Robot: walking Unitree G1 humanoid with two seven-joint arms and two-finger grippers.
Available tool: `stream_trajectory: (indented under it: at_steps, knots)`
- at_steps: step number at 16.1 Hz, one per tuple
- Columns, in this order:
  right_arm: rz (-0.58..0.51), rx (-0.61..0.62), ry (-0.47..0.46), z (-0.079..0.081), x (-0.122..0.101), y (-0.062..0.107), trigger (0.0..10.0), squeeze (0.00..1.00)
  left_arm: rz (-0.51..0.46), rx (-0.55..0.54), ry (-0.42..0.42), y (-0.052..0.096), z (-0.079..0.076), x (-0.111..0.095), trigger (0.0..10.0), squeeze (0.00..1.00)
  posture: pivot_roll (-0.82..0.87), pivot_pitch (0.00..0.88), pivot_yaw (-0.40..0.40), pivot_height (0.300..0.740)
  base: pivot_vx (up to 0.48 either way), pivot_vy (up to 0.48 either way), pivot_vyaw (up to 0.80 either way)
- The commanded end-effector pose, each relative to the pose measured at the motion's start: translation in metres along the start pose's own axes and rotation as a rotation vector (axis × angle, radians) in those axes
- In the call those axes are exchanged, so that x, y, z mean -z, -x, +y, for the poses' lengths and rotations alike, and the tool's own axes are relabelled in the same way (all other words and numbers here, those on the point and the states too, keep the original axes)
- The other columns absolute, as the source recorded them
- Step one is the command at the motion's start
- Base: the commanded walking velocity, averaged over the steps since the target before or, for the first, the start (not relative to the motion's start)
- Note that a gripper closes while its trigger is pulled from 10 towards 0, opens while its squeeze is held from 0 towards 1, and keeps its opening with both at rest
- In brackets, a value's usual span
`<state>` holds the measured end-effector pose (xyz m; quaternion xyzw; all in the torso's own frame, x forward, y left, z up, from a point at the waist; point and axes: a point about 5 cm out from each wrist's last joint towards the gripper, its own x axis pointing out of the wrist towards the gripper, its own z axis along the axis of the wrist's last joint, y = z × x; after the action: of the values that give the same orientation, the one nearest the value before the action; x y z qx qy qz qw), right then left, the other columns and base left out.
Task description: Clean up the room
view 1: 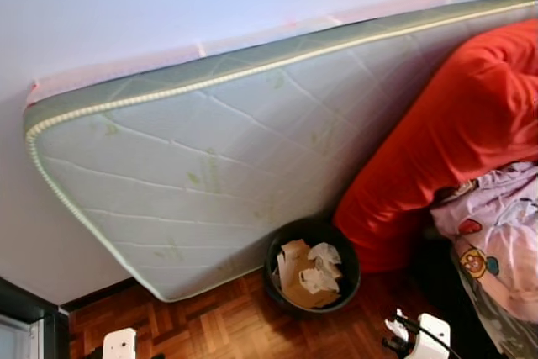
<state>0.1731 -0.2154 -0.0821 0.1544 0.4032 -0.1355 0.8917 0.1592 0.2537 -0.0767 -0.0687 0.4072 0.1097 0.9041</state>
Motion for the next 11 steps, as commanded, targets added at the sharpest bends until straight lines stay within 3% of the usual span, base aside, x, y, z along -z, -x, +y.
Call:
stream_trajectory:
  at_steps: [1, 3, 7, 8, 11]
  knots:
    - [0.007, 0.005, 0.008, -0.0028, 0.0013, 0.0007, 10.0, 0.0, 0.029, -0.012, 0.023, 0.002, 0.0025, 0.0074, 10.0, 0.0, 0.11, 0.136, -0.024, 0.74, 0.307, 0.0, 0.0]
    - [0.002, -0.008, 0.025, -0.0023, 0.0001, 0.0006, 10.0, 0.0, 0.028, -0.016, 0.036, 0.0021, 0.0026, 0.0076, 10.0, 0.0, 0.11, 0.141, -0.025, 0.74, 0.304, 0.0, 0.0]
    - [0.001, -0.034, 0.08, -0.0011, -0.0019, 0.0002, 10.0, 0.0, 0.028, -0.021, 0.044, 0.0021, 0.003, 0.0077, 10.0, 0.0, 0.11, 0.143, -0.022, 0.74, 0.322, 0.0, 0.8]
    - [0.002, -0.03, 0.045, -0.0009, -0.0008, 0.0003, 10.0, 0.0, 0.029, -0.025, 0.05, 0.0021, 0.0033, 0.0078, 10.0, 0.0, 0.11, 0.144, -0.022, 0.74, 0.341, 0.0, 0.0]
    - [0.002, -0.033, 0.055, -0.0007, -0.0014, 0.0002, 10.0, 0.0, 0.027, -0.028, 0.053, 0.0021, 0.0034, 0.0075, 10.0, 0.0, 0.11, 0.145, -0.022, 0.74, 0.339, 0.0, 0.0]
